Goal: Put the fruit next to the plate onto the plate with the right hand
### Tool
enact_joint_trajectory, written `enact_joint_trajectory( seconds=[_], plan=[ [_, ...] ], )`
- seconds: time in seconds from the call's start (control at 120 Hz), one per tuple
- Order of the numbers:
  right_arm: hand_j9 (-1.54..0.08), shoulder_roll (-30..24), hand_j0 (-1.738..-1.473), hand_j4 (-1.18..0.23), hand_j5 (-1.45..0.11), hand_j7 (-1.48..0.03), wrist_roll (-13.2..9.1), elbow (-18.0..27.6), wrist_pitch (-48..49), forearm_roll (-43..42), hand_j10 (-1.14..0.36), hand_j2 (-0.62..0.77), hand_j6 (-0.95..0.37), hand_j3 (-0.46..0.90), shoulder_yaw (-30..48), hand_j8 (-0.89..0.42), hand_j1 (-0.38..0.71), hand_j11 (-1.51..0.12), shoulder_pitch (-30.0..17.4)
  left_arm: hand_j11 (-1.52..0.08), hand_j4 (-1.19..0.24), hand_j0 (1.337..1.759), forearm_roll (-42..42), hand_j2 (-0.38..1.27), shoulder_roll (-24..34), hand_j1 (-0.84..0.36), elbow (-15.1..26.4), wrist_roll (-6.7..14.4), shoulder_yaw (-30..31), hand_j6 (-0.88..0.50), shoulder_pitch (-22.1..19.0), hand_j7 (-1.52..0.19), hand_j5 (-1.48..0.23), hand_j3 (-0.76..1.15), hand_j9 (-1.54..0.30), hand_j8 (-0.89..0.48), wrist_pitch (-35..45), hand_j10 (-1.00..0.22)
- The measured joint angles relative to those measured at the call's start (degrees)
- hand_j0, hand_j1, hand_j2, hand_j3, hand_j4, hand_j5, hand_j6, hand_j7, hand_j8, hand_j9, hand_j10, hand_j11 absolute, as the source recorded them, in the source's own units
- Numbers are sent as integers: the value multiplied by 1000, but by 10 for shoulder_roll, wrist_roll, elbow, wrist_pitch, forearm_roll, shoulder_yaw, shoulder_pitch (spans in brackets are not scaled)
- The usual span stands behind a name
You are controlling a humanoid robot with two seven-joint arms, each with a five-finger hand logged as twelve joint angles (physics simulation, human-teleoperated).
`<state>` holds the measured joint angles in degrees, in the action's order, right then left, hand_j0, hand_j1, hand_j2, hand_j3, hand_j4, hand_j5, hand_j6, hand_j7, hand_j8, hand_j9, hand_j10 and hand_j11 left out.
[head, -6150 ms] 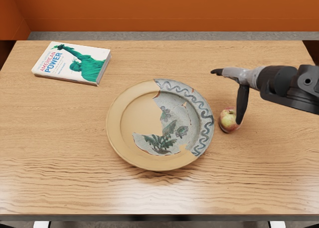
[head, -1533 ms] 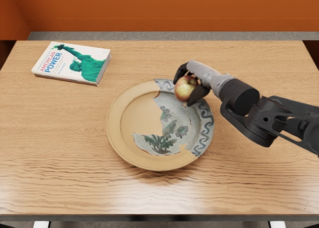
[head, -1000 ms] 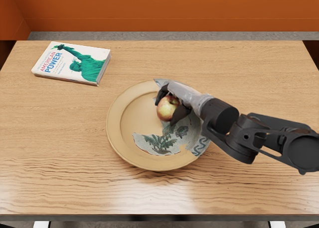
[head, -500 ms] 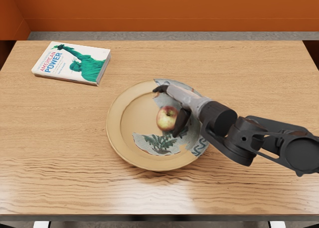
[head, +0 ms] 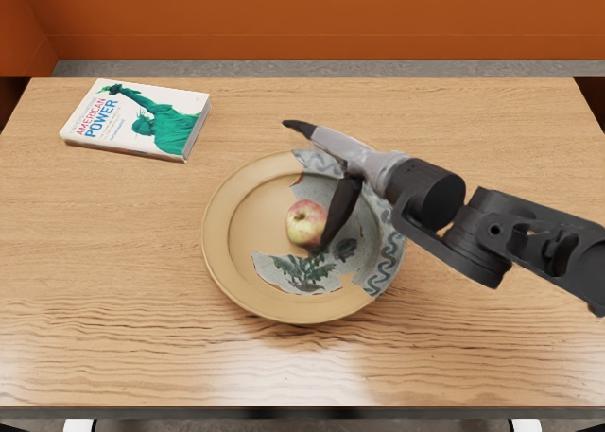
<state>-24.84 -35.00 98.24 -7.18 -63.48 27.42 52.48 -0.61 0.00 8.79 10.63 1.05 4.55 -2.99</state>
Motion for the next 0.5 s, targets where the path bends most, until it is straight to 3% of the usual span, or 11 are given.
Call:
enact_joint_trajectory(
  seconds=[0.175, 0.358, 0.5],
  plan=[
    [-9, -59, -1658, -7, -9, -8, 0, -9, 148, 148, -6, 4, -6, 0, 113, -5, -344, -9, -5, -11, -9, 1658, 0, 2, 0, 339, 0, 0, 0, -9, 0, -11, -11, 0, -11, -9, 0, -9],
    [-4, -150, -1658, -3, -4, -3, 0, -49, 340, 322, -3, 2, -3, 0, 215, -2, -347, -4, -14, -11, -9, 1658, 0, 2, 0, 339, 0, 0, 0, -9, 0, -11, -11, 0, -11, -9, 0, -9],
    [-2, -193, -1658, -2, -2, -2, 0, -74, 401, 399, -1, 1, -2, 0, 265, -2, -348, -2, -25, -11, -9, 1658, 0, 2, 0, 339, 0, 0, 0, -9, 0, -11, -11, 0, -11, -9, 0, -9]
  ],
)
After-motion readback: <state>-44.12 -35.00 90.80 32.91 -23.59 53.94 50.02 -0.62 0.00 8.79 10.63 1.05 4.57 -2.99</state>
